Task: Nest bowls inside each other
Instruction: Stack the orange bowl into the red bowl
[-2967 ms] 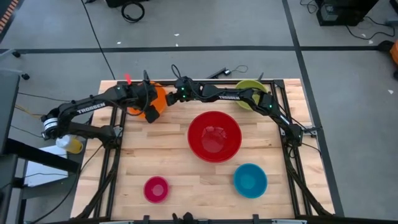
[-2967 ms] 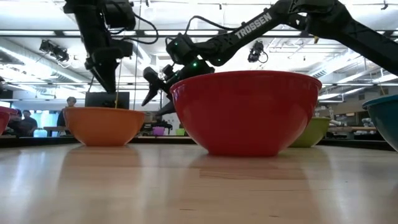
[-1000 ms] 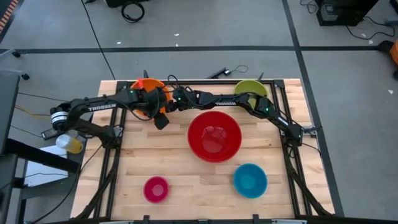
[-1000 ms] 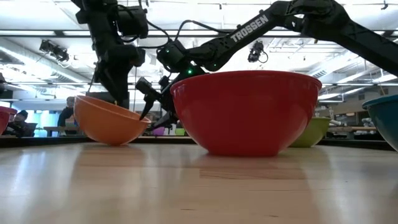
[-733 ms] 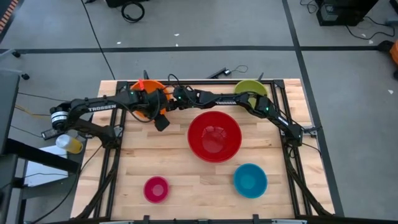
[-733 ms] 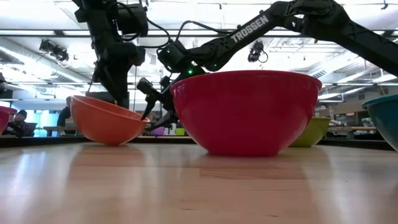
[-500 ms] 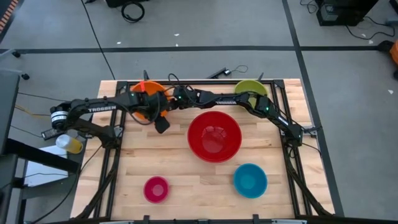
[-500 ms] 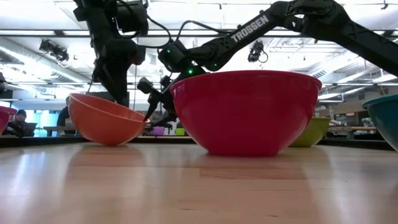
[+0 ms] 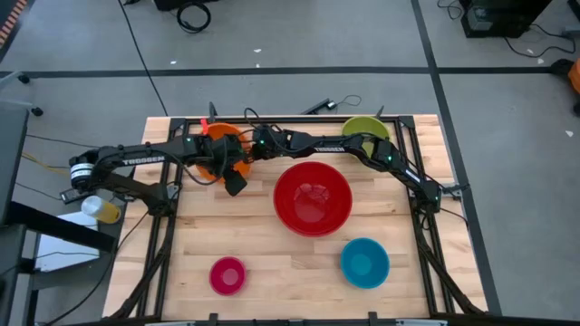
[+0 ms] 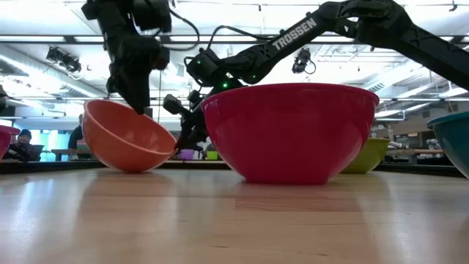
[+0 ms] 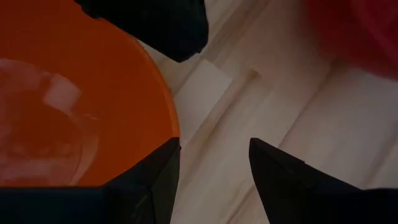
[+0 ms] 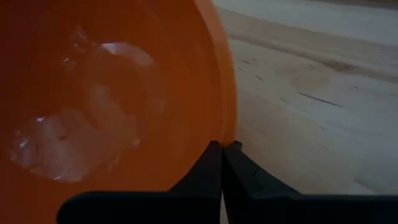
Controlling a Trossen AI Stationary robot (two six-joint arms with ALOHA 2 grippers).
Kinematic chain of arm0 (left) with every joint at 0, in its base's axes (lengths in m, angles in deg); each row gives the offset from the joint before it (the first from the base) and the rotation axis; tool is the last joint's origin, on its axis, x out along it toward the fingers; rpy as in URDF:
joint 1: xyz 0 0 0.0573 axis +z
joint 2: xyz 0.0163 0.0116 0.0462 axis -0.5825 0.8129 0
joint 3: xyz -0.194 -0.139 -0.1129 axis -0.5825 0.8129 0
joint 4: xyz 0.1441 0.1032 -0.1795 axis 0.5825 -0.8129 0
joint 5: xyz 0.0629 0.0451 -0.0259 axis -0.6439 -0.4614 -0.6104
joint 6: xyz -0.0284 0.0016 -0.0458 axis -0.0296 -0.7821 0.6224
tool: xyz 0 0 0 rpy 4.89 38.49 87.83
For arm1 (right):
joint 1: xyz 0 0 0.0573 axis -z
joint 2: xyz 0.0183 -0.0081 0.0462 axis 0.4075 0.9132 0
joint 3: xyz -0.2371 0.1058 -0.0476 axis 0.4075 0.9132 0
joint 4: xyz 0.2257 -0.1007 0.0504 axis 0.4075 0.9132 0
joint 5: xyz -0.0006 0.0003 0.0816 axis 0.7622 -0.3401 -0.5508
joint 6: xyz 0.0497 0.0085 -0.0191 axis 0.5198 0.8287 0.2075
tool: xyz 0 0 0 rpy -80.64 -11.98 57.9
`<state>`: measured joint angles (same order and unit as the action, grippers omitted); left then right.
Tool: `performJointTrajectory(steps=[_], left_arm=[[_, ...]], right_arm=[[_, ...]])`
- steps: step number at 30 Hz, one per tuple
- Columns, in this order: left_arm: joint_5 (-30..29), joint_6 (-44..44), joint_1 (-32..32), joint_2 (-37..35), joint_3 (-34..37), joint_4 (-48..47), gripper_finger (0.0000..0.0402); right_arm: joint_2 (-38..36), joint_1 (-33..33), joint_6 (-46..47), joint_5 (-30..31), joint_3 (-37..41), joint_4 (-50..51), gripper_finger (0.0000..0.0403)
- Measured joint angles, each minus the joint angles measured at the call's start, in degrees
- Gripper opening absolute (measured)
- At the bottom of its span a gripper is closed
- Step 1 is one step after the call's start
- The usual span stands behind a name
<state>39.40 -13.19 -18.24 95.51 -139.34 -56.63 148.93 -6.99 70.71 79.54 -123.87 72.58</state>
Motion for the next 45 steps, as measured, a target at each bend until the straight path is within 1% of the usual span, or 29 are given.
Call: performJointTrajectory(steps=[3,5,12,17,18,20,22,24,27,30,33,35,38,42,45], left_arm=[[0.00,0.79,0.39,-2.84,-1.28,-0.98,0.0194],[-0.30,0.85,1.07,-5.41,-3.03,-1.24,0.0194],[-9.36,1.17,4.28,-13.05,-12.58,-1.28,0.0194],[-14.86,-1.12,6.10,-16.37,-19.62,-0.80,0.0194],[-15.66,-1.76,6.34,-16.76,-20.79,-0.84,0.0194],[-16.99,-2.37,6.80,-17.36,-22.58,-0.71,0.0194],[-17.62,-2.40,7.37,-17.67,-23.35,-0.73,0.0194],[-17.81,-2.42,7.76,-17.84,-23.28,-0.95,0.0194],[-17.75,-2.17,7.89,-17.36,-21.02,-1.05,0.0194],[-16.47,-0.99,7.21,-16.03,-16.83,-1.15,0.0194],[-14.61,1.06,6.34,-14.36,-11.72,-1.14,0.0194],[-12.79,2.83,5.54,-13.25,-8.52,-0.98,0.0194],[-11.96,5.12,4.29,-11.71,-3.81,-0.14,0.0194],[-11.48,5.93,2.86,-9.69,2.53,5.15,0.0194],[-8.35,5.91,2.45,-7.55,6.65,9.41,0.0194]], right_arm=[[-1.06,-0.02,-2.15,-0.65,0.00,2.53,0.0005],[-3.02,-0.21,-4.12,-0.42,0.00,4.25,0.0005],[-13.30,0.08,-16.09,2.26,-0.02,8.12,0.0002],[-22.05,2.65,-23.80,3.07,-0.09,14.83,0.0002],[-23.44,3.31,-25.23,2.54,-0.11,16.70,0.0002],[-25.73,4.87,-26.29,-0.34,-0.13,20.59,0.0002],[-26.94,6.31,-25.36,-2.63,-0.13,25.18,0.0003],[-27.32,7.38,-23.98,-2.92,-0.11,29.39,0.0011],[-27.09,8.23,-21.45,-1.54,-0.06,33.56,0.0029],[-26.21,8.22,-18.25,-0.67,1.06,33.26,0.0049],[-25.31,7.36,-14.15,-0.94,4.01,27.91,0.0067],[-24.41,6.85,-12.00,-1.62,5.67,26.52,0.0081],[-22.08,6.11,-8.70,-2.41,7.47,22.65,0.0105],[-17.78,4.96,-6.76,-2.99,8.85,17.66,0.0134],[-14.65,4.01,-5.06,-4.53,8.79,13.73,0.0150]])
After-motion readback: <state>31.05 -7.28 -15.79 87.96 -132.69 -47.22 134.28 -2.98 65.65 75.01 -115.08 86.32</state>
